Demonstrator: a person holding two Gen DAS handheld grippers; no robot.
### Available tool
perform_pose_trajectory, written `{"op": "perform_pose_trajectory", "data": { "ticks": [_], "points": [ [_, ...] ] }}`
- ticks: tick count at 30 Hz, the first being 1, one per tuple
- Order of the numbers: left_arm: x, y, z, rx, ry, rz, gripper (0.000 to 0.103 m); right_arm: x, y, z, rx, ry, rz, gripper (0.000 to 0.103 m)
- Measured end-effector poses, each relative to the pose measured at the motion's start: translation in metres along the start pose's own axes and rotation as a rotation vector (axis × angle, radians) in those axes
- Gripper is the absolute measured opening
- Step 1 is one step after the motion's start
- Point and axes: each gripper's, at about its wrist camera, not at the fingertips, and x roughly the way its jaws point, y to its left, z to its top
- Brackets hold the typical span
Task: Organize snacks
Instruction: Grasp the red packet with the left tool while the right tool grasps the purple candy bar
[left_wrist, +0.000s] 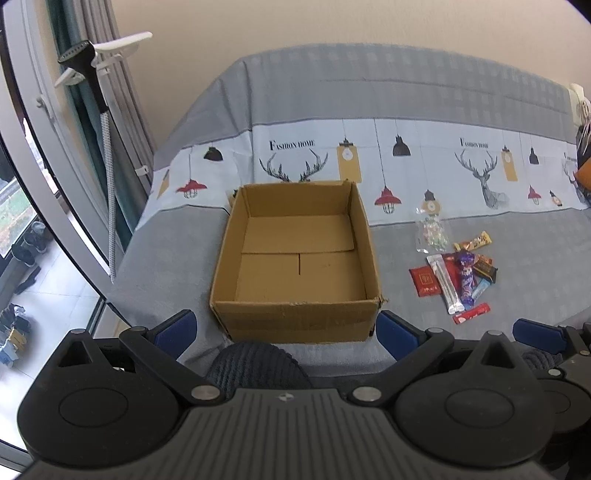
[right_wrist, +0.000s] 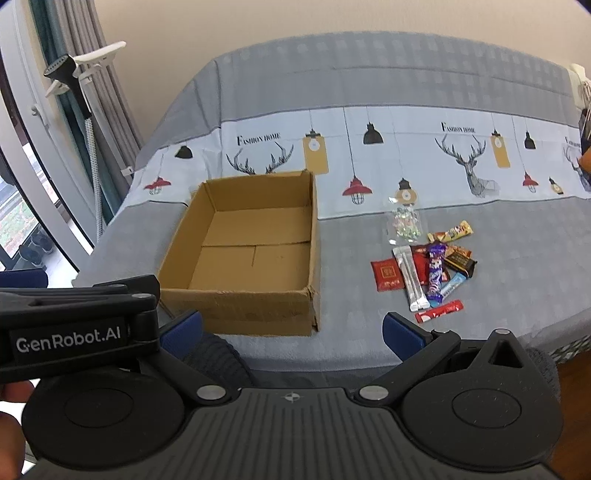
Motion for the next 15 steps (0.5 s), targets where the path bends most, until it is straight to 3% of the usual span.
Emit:
{"op": "perform_pose_trajectory", "data": {
  "ticks": [9, 15],
  "points": [
    [0.065, -0.045, -0.017, 0.078, 0.048, -0.008, 0.103, 0.05, -0.041, -0.023, 0.046, 0.052, 0.018, 0.103],
    [0.135, -0.092, -0.042, 0.089, 0.035, -0.194, 0.103, 0.098, -0.103, -0.05, 0.039, 0.014, -0.031, 0.102]
  ]
}}
